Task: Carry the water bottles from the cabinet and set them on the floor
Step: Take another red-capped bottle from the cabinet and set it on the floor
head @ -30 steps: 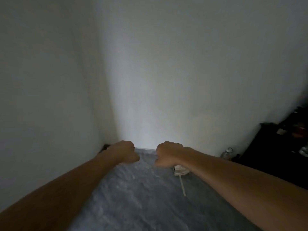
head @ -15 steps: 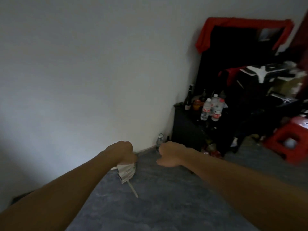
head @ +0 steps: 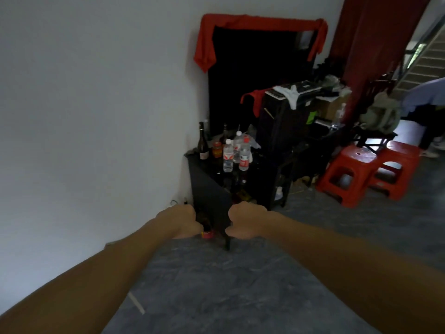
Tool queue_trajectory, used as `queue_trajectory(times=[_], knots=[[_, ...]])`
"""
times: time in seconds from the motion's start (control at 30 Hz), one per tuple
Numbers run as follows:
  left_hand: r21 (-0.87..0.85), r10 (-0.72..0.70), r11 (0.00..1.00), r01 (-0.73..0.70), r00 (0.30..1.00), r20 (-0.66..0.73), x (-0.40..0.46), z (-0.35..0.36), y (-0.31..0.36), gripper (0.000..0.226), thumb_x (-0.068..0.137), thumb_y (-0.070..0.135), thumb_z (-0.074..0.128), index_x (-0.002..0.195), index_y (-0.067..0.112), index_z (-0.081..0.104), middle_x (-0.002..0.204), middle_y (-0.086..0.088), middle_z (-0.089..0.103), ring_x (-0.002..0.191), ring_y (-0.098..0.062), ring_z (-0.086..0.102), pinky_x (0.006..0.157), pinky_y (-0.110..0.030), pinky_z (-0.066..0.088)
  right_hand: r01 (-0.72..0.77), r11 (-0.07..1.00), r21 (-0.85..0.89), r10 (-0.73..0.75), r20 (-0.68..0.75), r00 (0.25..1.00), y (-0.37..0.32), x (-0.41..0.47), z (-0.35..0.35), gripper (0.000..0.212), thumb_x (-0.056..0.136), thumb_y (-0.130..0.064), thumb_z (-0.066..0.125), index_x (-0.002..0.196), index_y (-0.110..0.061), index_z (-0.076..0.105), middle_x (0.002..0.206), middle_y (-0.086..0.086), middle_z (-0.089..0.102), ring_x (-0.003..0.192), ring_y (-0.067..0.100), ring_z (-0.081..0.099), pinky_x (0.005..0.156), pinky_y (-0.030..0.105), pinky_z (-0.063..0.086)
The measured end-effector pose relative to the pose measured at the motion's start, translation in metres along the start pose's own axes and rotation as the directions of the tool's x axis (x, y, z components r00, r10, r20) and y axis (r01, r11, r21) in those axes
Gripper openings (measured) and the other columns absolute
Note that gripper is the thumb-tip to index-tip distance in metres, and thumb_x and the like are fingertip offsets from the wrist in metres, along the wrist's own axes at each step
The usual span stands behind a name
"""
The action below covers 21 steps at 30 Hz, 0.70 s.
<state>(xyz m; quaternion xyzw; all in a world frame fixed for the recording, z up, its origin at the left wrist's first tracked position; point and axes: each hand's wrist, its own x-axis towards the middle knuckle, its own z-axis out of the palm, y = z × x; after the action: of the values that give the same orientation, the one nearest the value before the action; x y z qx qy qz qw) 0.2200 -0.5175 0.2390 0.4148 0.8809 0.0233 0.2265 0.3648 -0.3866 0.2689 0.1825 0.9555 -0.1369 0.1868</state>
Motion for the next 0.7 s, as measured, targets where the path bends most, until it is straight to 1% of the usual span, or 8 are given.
queue_trajectory(times=[0.1,0.2,0.3,0.4,0.47,0.53,0.6,0.7], knots=[[0.001,0.05,0.999,-0.05,0.999,0.019,0.033,0.0,0.034,0.034,0.076,0.047,0.055,0.067,0.014,0.06,0.076,-0.004,0.061,0.074,-0.018,0.06,0.066,-0.031,0.049,-0.062,0.998,0.02,0.063,-0.009,0.998,0.044,0.007,-0.002,0.023,0.087,-0.035,0.054,0.082,-0.013,0.055,0.081,0.004,0.058,0.072,0.021,0.058,0.056,0.03,0.043],[0.015,0.091,0.996,-0.091,0.995,0.03,0.065,-0.004,0.062,0.037,0.077,0.047,0.055,0.064,0.013,0.058,0.074,-0.007,0.063,0.073,-0.022,0.063,0.066,-0.033,0.051,-0.114,0.993,0.036,0.115,-0.027,0.993,0.082,0.016,-0.009,0.024,0.087,-0.037,0.053,0.076,-0.016,0.049,0.078,0.003,0.054,0.068,0.02,0.055,0.053,0.03,0.039],[0.026,0.119,0.992,-0.121,0.992,0.05,0.1,-0.009,0.085,0.038,0.078,0.047,0.055,0.059,0.015,0.052,0.066,-0.004,0.057,0.067,-0.022,0.06,0.059,-0.031,0.045,-0.155,0.986,0.053,0.157,-0.024,0.987,0.112,0.027,-0.021,0.026,0.088,-0.036,0.051,0.071,-0.018,0.044,0.073,0.002,0.049,0.065,0.02,0.051,0.061,0.034,0.043],[0.063,0.151,0.986,-0.155,0.986,0.063,0.137,-0.022,0.106,0.036,0.077,0.048,0.055,0.059,0.017,0.05,0.067,-0.003,0.054,0.063,-0.021,0.056,0.056,-0.029,0.041,-0.185,0.98,0.071,0.187,-0.033,0.982,0.139,0.041,-0.034,0.03,0.089,-0.034,0.048,0.066,-0.016,0.04,0.071,0.004,0.047,0.072,0.027,0.053,0.069,0.038,0.047],[0.047,0.181,0.982,-0.184,0.981,0.065,0.165,-0.031,0.118,0.035,0.075,0.046,0.055,0.057,0.018,0.047,0.063,-0.002,0.051,0.059,-0.02,0.053,0.054,-0.028,0.038,-0.217,0.973,0.075,0.221,-0.055,0.974,0.159,0.054,-0.046,0.033,0.09,-0.039,0.049,0.071,-0.013,0.042,0.073,0.003,0.047,0.077,0.028,0.055,0.07,0.037,0.049],[0.051,0.215,0.975,-0.218,0.974,0.069,0.186,-0.037,0.127,0.034,0.075,0.046,0.055,0.056,0.019,0.046,0.063,-0.002,0.05,0.058,-0.02,0.051,0.054,-0.028,0.038,-0.239,0.969,0.063,0.243,-0.068,0.968,0.174,0.064,-0.055,0.034,0.09,-0.043,0.051,0.081,-0.01,0.048,0.075,0.002,0.048,0.076,0.025,0.055,0.066,0.034,0.043],[0.067,0.231,0.969,-0.237,0.969,0.082,0.21,-0.043,0.135,0.032,0.075,0.046,0.055,0.059,0.02,0.046,0.066,-0.001,0.05,0.062,-0.021,0.053,0.057,-0.029,0.04,-0.255,0.966,0.048,0.259,-0.076,0.963,0.192,0.08,-0.062,0.039,0.089,-0.045,0.052,0.098,-0.007,0.056,0.091,0.006,0.056,0.089,0.029,0.059,0.069,0.034,0.043],[0.09,0.235,0.966,-0.242,0.968,0.086,0.243,-0.048,0.146,0.031,0.073,0.046,0.055,0.06,0.02,0.045,0.068,-0.001,0.051,0.07,-0.025,0.058,0.059,-0.031,0.04,-0.28,0.958,0.061,0.285,-0.102,0.953,0.218,0.103,-0.07,0.047,0.087,-0.045,0.055,0.115,-0.007,0.057,0.118,0.016,0.057,0.101,0.035,0.059,0.078,0.038,0.048]])
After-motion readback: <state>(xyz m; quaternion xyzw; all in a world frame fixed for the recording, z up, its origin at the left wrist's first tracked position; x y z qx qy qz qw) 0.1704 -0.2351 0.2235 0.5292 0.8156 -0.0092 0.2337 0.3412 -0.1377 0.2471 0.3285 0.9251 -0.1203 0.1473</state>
